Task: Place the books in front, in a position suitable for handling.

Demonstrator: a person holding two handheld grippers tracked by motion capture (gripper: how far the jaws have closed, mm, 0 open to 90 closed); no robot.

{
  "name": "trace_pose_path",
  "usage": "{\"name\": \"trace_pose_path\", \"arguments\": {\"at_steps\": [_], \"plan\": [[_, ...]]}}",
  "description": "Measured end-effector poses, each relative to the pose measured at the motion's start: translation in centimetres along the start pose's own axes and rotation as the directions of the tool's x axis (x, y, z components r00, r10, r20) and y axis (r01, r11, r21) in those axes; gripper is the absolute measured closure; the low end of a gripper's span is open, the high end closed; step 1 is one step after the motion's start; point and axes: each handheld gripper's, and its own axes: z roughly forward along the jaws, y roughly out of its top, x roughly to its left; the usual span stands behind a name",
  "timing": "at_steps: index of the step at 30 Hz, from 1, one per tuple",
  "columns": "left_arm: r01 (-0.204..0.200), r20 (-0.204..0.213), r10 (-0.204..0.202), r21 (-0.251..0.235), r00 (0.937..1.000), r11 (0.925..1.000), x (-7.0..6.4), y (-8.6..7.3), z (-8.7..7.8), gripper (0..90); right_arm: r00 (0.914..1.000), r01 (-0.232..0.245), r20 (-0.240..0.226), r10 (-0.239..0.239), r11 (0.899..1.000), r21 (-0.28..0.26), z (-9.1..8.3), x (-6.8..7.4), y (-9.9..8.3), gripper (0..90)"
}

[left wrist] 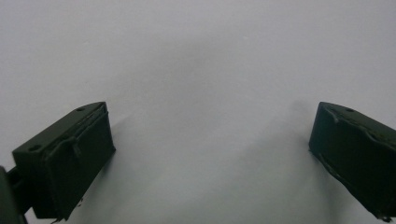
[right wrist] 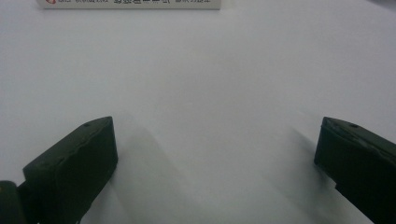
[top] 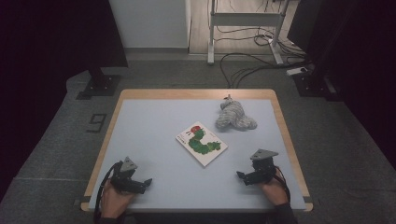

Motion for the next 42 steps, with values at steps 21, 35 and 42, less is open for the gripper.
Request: {"name": "trace_pose_path", "arguments": {"at_steps": [21, 35, 42], "plan": [[-0.001, 0.002, 0.001, 0.003, 1.0, 1.0, 0.03, 0.02, -0.02, 0.0, 1.0, 0.0, 0.0, 0.0, 1.0, 0.0, 0.0, -0.01, 0.01, 0.0], [0.003, 0.003, -0.003, 0.0, 1.0, 1.0, 0.04, -0.01, -0.01, 0.0, 1.0, -0.003, -0.004, 0.003, 1.0, 0.002, -0.05, -0.03, 0.06, 0.0], [0.004, 0.003, -0.004, 0.0, 1.0, 1.0, 0.05, -0.02, -0.01, 0.0, 0.9999, -0.011, -0.009, 0.01, 1.0, -0.016, -0.34, -0.39, 0.31, 0.9]]}}
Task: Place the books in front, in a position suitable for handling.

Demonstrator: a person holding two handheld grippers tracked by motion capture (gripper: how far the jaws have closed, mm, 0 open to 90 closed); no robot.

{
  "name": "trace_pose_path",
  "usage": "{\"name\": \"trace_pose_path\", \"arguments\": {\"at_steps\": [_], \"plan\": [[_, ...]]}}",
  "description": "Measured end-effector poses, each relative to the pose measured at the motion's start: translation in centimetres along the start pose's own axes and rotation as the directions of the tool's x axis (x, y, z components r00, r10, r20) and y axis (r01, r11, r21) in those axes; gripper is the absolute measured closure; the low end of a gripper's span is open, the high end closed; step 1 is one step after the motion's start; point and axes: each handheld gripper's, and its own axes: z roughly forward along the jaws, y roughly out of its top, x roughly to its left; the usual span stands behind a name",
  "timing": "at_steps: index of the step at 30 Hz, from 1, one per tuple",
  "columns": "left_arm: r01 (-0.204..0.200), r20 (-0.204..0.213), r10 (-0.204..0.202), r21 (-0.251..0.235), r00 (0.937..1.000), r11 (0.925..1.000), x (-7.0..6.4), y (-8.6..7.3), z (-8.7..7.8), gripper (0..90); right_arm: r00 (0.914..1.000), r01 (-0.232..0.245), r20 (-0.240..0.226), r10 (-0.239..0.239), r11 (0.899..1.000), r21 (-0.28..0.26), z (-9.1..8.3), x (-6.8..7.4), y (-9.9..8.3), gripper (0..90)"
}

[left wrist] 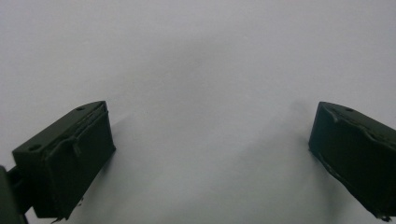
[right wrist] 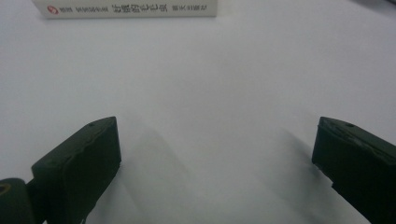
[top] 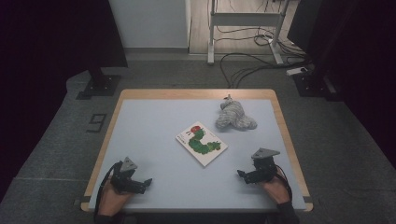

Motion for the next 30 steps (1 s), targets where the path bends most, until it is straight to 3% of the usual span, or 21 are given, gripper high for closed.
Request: {"name": "trace_pose_path", "arguments": {"at_steps": [9, 15, 30], "plan": [[0.0, 0.0, 0.0, 0.0, 1.0, 1.0, 0.0, 0.0, 0.0, 0.0, 0.9999, 0.01, 0.006, -0.01, 1.0, -0.014, -0.4, -1.0, 1.7, 2.1], [0.001, -0.001, -0.001, 0.0, 1.0, 1.0, 0.0, 0.0, 0.0, 0.0, 0.9999, -0.006, 0.013, 0.006, 1.0, -0.024, 0.0, -2.3, 3.5, 0.0], [0.001, -0.001, -0.001, 0.0, 1.0, 1.0, 0.0, 0.0, 0.0, 0.0, 0.9989, 0.006, 0.048, -0.003, 0.998, -0.065, 1.4, -4.1, 7.4, 0.0]]}}
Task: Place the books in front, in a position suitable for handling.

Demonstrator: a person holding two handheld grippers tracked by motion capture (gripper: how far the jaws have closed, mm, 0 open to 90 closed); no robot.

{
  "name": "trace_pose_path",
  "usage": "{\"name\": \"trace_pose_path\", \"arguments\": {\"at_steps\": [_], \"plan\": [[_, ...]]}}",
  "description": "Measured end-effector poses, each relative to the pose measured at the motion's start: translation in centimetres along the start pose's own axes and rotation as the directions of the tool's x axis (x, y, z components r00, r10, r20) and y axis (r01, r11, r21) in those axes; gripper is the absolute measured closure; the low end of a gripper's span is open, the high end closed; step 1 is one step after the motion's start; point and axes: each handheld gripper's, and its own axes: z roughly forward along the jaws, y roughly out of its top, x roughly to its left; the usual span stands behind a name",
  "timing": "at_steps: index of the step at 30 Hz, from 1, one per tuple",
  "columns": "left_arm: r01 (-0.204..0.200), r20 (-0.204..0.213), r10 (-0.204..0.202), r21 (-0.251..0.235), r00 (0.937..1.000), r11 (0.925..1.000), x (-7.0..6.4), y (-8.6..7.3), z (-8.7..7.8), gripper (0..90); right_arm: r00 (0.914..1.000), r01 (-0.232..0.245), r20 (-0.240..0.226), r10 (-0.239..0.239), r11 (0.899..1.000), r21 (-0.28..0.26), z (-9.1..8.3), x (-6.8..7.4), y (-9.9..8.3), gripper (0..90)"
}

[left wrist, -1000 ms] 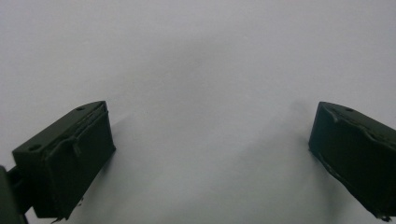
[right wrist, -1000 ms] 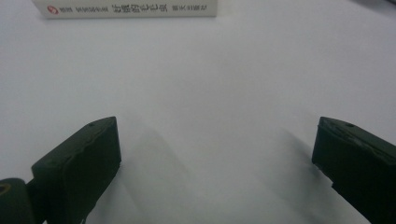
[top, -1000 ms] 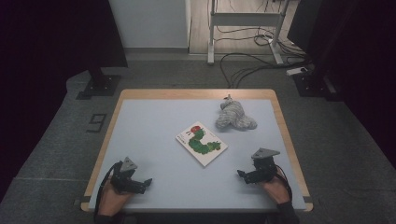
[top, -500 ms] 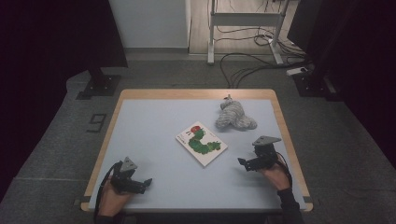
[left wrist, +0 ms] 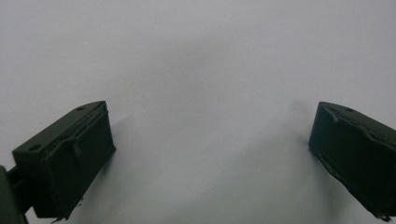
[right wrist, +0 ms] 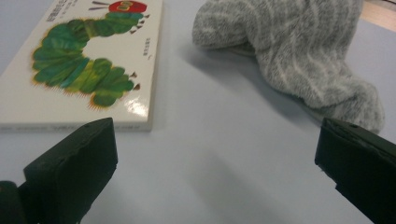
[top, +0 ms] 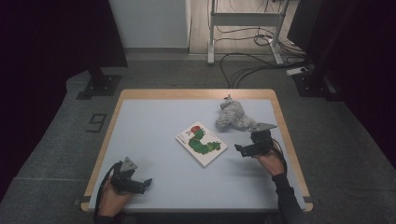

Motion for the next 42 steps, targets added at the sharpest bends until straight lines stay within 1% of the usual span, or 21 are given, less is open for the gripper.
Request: {"name": "trace_pose_path", "arguments": {"at_steps": [2, 3, 4, 8, 9, 11, 13, 16, 18, 19, 22, 25, 29, 35, 36, 39, 40, 41, 42], "plan": [[0.0, 0.0, 0.0, 0.0, 1.0, 1.0, 0.0, 0.0, 0.0, 0.0, 0.9999, 0.0, 0.013, 0.0, 1.0, -0.004, 0.4, -0.3, 0.7, 0.0], [0.0, 0.0, 0.0, 0.0, 1.0, 1.0, 0.0, 0.0, 0.0, 0.0, 0.9999, 0.0, 0.013, 0.0, 1.0, -0.004, 0.4, -0.3, 0.7, 0.0], [0.0, 0.0, 0.0, 0.0, 1.0, 1.0, 0.0, 0.0, 0.0, 0.0, 0.9998, 0.006, 0.019, -0.005, 1.0, -0.004, 0.7, -0.5, 1.1, 0.0], [0.0, 0.0, 0.0, 0.0, 1.0, 1.0, 0.0, 0.0, 0.0, 0.0, 0.9998, -0.001, 0.02, 0.001, 1.0, -0.005, 1.1, -0.8, 1.8, 0.0], [0.0, 0.0, 0.0, 0.001, 1.0, 1.0, 0.0, 0.0, 0.0, 0.0, 0.9997, -0.005, 0.025, 0.005, 1.0, -0.007, 1.5, -1.1, 2.3, 0.0], [0.0, 0.0, 0.0, 0.001, 1.0, 1.0, 0.0, 0.0, 0.0, 0.0, 0.9997, -0.013, 0.022, 0.013, 1.0, -0.005, 1.6, -1.2, 2.5, 0.0], [-0.002, 0.0, 0.002, 0.003, 1.0, 1.0, 0.0, 0.0, 0.0, 0.0, 0.9992, -0.022, 0.033, 0.022, 1.0, -0.011, 2.2, -1.6, 3.2, 0.0], [-0.003, 0.0, 0.003, 0.002, 1.0, 1.0, 0.0, 0.0, 0.0, 0.0, 0.9989, -0.028, 0.038, 0.029, 1.0, -0.011, 2.5, -1.8, 3.5, 0.0], [-0.003, 0.0, 0.003, 0.003, 1.0, 1.0, 0.0, 0.0, 0.0, 0.0, 0.9982, -0.036, 0.047, 0.037, 0.999, -0.009, 3.1, -2.2, 4.1, 0.0], [-0.003, 0.0, 0.003, 0.003, 1.0, 1.0, 0.0, 0.0, 0.0, 0.0, 0.9982, -0.036, 0.047, 0.037, 0.999, -0.009, 3.1, -2.2, 4.1, 0.0], [-0.003, 0.0, 0.003, 0.002, 1.0, 1.0, 0.0, 0.0, 0.0, 0.0, 0.9974, -0.037, 0.061, 0.037, 0.999, -0.008, 4.0, -2.6, 4.8, 0.0], [-0.003, 0.0, 0.003, 0.001, 1.0, 1.0, 0.0, 0.0, 0.0, 0.0, 0.9966, -0.044, 0.069, 0.045, 0.999, -0.01, 4.4, -2.8, 5.2, 0.0], [-0.003, -0.001, 0.003, 0.001, 1.0, 1.0, 0.0, 0.0, 0.0, 0.0, 0.9951, -0.064, 0.075, 0.065, 0.998, -0.015, 4.9, -3.1, 5.7, 0.0], [-0.003, -0.001, 0.003, 0.001, 1.0, 1.0, 0.0, 0.0, 0.0, 0.0, 0.9927, -0.076, 0.092, 0.078, 0.997, -0.019, 5.8, -3.6, 6.2, 0.0], [-0.003, -0.001, 0.003, 0.001, 1.0, 1.0, 0.0, 0.0, 0.0, 0.0, 0.9925, -0.074, 0.096, 0.075, 0.997, -0.015, 6.3, -3.8, 6.4, 0.0], [-0.003, -0.001, 0.003, 0.0, 1.0, 1.0, 0.0, 0.0, 0.0, 0.0, 0.9918, -0.065, 0.11, 0.064, 0.998, 0.004, 7.1, -4.0, 6.6, 0.0], [-0.003, -0.002, 0.003, 0.0, 1.0, 1.0, 0.0, 0.0, 0.0, 0.0, 0.9918, -0.065, 0.11, 0.064, 0.998, 0.004, 7.1, -4.0, 6.6, 0.0], [-0.003, -0.001, 0.003, 0.0, 1.0, 1.0, 0.0, 0.0, 0.0, 0.0, 0.9908, -0.071, 0.117, 0.069, 0.997, 0.014, 7.7, -4.2, 6.7, 0.0], [-0.003, -0.001, 0.003, 0.0, 1.0, 1.0, 0.0, 0.0, 0.0, 0.0, 0.9904, -0.072, 0.119, 0.07, 0.997, 0.013, 7.9, -4.3, 6.8, 0.0]]}}
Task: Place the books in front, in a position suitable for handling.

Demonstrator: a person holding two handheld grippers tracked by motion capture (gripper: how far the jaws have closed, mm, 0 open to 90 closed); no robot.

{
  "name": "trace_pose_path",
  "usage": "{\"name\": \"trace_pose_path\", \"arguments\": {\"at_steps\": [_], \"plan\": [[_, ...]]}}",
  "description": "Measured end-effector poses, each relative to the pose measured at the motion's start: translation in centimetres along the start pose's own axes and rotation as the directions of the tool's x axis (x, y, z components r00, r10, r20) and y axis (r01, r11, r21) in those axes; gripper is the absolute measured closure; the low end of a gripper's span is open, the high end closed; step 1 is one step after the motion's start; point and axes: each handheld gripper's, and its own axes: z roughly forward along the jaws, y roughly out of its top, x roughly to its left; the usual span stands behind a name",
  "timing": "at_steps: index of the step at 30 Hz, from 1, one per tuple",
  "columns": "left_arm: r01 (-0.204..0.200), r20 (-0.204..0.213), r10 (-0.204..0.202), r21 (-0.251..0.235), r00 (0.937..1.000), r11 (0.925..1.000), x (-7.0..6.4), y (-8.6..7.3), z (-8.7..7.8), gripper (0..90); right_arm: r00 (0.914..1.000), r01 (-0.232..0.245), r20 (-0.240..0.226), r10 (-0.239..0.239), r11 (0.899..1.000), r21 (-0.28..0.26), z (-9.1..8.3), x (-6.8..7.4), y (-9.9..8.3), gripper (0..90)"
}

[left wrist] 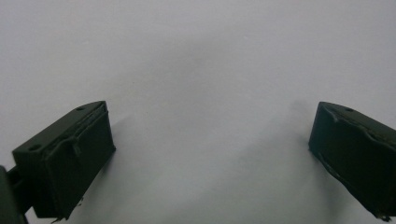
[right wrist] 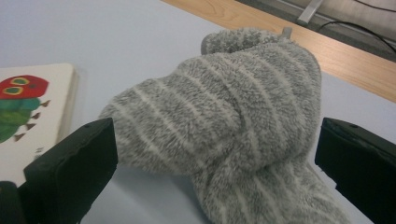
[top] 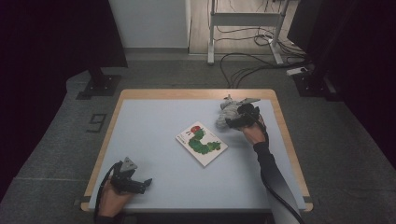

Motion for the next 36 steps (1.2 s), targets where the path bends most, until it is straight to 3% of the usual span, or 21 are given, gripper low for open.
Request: {"name": "trace_pose_path", "arguments": {"at_steps": [12, 14, 15, 16, 17, 19, 20, 21, 23, 28, 36], "plan": [[0.0, 0.0, 0.0, 0.0, 1.0, 1.0, 0.0, 0.0, 0.0, 0.0, 0.9998, 0.005, 0.018, -0.006, 0.999, 0.043, 3.0, -0.2, 0.0, 1.3], [-0.001, -0.002, 0.001, -0.001, 1.0, 1.0, 0.0, 0.0, 0.0, 0.0, 0.9996, 0.026, 0.009, -0.026, 0.998, 0.063, 3.4, -0.3, -0.2, 15.9], [-0.001, -0.002, 0.001, -0.001, 1.0, 1.0, 0.0, 0.0, 0.0, 0.0, 0.9996, 0.026, 0.009, -0.026, 0.998, 0.063, 3.4, -0.3, -0.2, 15.9], [-0.001, 0.0, 0.001, 0.0, 1.0, 1.0, 0.0, 0.0, 0.0, 0.0, 0.9996, 0.026, 0.009, -0.026, 0.997, 0.071, 3.5, -0.4, -0.4, 27.4], [-0.001, 0.0, 0.001, 0.0, 1.0, 1.0, 0.0, 0.0, 0.0, 0.0, 0.9996, 0.026, 0.009, -0.026, 0.997, 0.071, 3.5, -0.4, -0.4, 27.4], [-0.001, 0.0, 0.001, 0.0, 1.0, 1.0, 0.0, 0.0, 0.0, 0.0, 0.9998, 0.018, -0.004, -0.018, 0.997, 0.073, 3.5, -0.6, -0.6, 37.1], [-0.001, -0.001, 0.001, -0.001, 1.0, 1.0, 0.0, 0.0, 0.0, 0.0, 0.9999, 0.013, -0.001, -0.013, 0.997, 0.074, 3.4, -0.7, -0.7, 47.9], [-0.001, -0.001, 0.001, -0.001, 1.0, 1.0, 0.0, 0.0, 0.0, 0.0, 0.9999, 0.013, -0.001, -0.013, 0.997, 0.074, 3.4, -0.7, -0.7, 47.9], [-0.001, 0.0, 0.001, 0.0, 1.0, 1.0, 0.0, 0.0, 0.0, 0.0, 1.0, 0.006, 0.003, -0.006, 0.997, 0.075, 3.1, -0.8, -0.7, 58.1], [-0.001, -0.002, 0.001, -0.001, 1.0, 1.0, 0.0, 0.0, 0.0, 0.0, 0.9999, 0.014, 0.008, -0.015, 0.997, 0.072, 2.5, -0.5, -0.7, 62.9], [0.0, 0.0, 0.0, 0.0, 1.0, 1.0, 0.0, 0.0, 0.0, 0.0, 0.9997, 0.025, -0.008, -0.025, 0.999, 0.045, 0.9, -0.4, -0.4, 63.2]]}}
